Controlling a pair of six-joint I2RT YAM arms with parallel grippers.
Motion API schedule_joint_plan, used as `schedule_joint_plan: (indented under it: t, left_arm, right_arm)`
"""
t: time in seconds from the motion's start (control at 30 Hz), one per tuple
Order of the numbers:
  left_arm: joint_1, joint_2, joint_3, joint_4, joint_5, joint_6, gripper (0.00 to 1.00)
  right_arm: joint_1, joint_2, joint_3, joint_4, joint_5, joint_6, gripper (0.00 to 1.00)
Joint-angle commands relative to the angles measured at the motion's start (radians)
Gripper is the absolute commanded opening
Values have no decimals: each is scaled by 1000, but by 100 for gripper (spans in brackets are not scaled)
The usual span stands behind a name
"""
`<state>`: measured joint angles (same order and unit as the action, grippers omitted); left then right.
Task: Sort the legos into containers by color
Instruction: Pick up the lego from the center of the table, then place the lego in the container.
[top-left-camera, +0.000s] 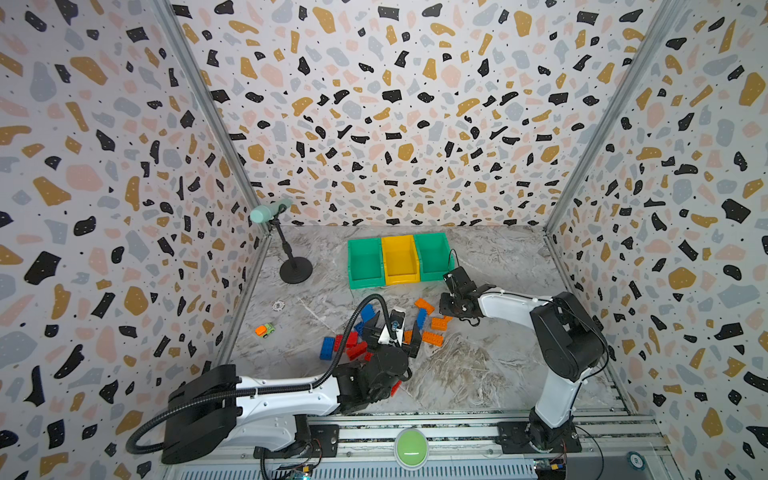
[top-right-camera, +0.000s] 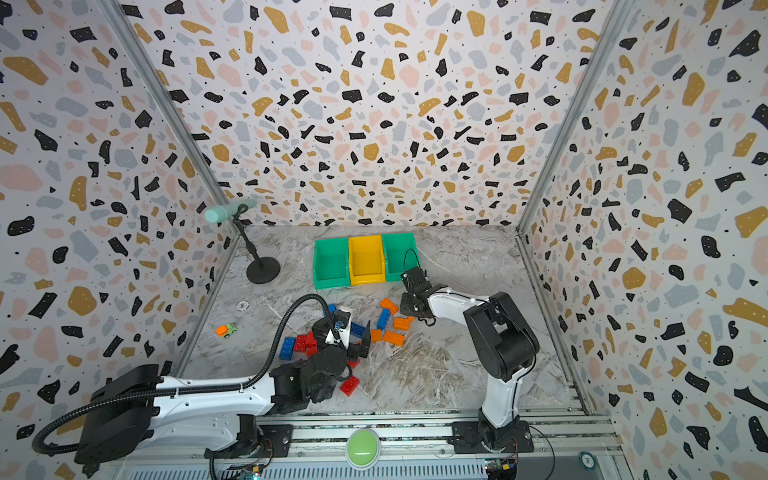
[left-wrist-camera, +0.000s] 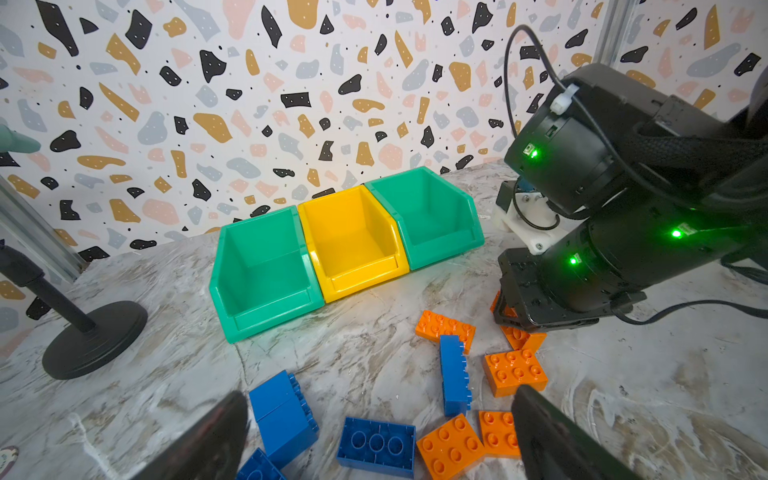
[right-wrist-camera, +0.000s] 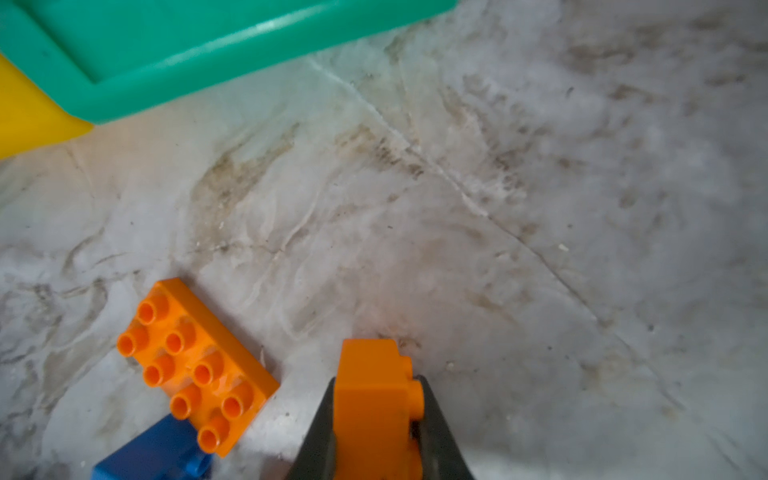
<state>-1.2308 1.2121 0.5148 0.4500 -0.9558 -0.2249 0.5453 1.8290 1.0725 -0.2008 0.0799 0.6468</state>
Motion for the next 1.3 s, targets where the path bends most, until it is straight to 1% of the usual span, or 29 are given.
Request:
schedule_joint_plan:
  t: [0.0,0.13,0.27,0.4,0.7,1.03,1.07,1.13,1.17,1.2,1.27]
  left_arm:
    - [-2,4,3,33,-52,-3,100]
    - [-2,4,32,-10,-125,-38,100]
    - [-2,-3,48,-25,-143,-37,100]
    - [0,-21,54,-23,-159,-32,100]
    - [24,-83,60,-56,-181,-37,100]
    - [35,-198,-4,-86,-246,-89,100]
    - [36,-208,-10,-88,-246,-93,100]
    - [37,-223,-22,-86,-246,-99,100]
    - [39,-228,-28,-85,-248,-102,100]
    - [40,-233,-32,-85,-251,-104,100]
    - [43,-235,-35,-87,-253,-108,100]
  right_arm:
    - [-6,0,56,-65,-1,-14,6]
    - [-7,-7,109,-100,7,-41,6]
    - [-18,-19,183,-121,4,-77,6]
    - [-43,4,290,-124,-4,-128,6]
    - [-110,168,571,-114,-33,-226,9]
    - [-140,386,880,-183,-78,-287,15]
    - [-140,399,898,-188,-83,-288,17]
    - [-140,420,922,-192,-92,-288,23]
    - [-140,426,929,-191,-96,-290,29]
    - [-140,429,931,-189,-96,-291,38]
    - [-140,430,929,-183,-100,-292,47]
